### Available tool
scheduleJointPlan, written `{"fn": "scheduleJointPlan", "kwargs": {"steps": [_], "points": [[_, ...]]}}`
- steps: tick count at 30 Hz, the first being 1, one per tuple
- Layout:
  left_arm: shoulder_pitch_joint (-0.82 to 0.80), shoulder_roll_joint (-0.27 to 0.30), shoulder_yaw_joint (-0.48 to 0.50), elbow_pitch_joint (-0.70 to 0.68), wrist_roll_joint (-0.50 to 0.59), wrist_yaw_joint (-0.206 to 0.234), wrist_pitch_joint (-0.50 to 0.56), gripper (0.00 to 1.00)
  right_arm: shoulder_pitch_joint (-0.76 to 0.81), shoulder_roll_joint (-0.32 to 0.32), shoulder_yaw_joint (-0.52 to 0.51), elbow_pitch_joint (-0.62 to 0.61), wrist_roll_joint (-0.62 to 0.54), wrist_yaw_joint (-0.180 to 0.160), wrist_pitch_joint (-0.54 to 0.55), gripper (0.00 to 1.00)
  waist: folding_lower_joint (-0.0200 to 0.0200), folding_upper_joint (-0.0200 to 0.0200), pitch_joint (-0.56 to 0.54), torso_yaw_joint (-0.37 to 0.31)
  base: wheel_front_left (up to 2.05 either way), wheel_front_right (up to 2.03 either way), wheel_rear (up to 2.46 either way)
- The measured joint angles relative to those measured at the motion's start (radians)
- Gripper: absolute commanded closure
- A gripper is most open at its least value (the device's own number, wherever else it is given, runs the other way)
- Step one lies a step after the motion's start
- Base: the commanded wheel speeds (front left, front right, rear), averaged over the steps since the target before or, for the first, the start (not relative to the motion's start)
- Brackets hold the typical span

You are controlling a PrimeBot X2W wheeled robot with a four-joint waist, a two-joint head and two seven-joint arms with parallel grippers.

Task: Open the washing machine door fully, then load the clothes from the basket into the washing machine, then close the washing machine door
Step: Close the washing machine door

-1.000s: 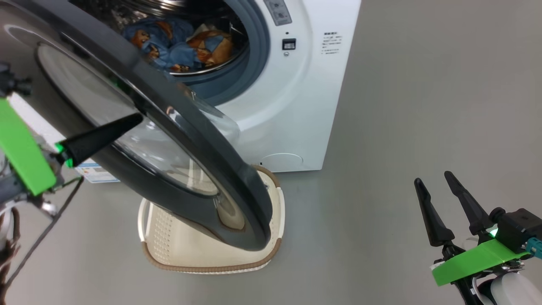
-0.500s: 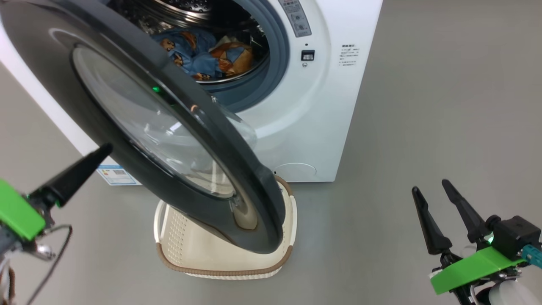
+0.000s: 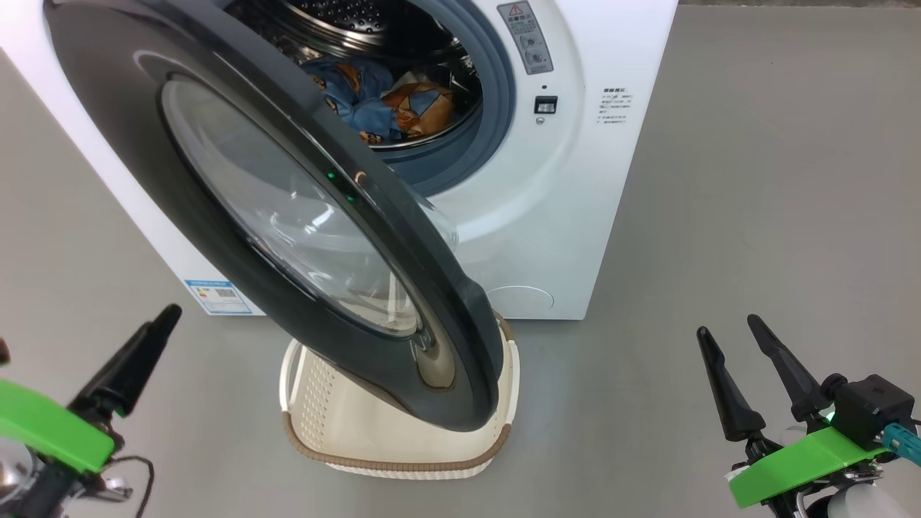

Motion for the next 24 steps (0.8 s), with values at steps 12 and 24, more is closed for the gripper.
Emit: {"fn": "scheduleJointPlan", "kwargs": {"steps": [12, 24], "points": [[0.065, 0.0, -0.145, 0.062, 0.055, 0.0, -0.317, 0.0, 0.001, 0.001, -0.002, 0.002, 0.0, 0.0, 0.0, 0.0, 0.0, 0.0, -0.003, 0.02, 0.0, 0.0, 0.0], [0.068, 0.034, -0.347, 0.187, 0.117, 0.0, -0.598, 0.0, 0.006, 0.004, -0.002, 0.002, 0.0, 0.0, 0.0, 0.0, 0.0, 0.0, 0.004, 0.027, 0.0, 0.0, 0.0]]}}
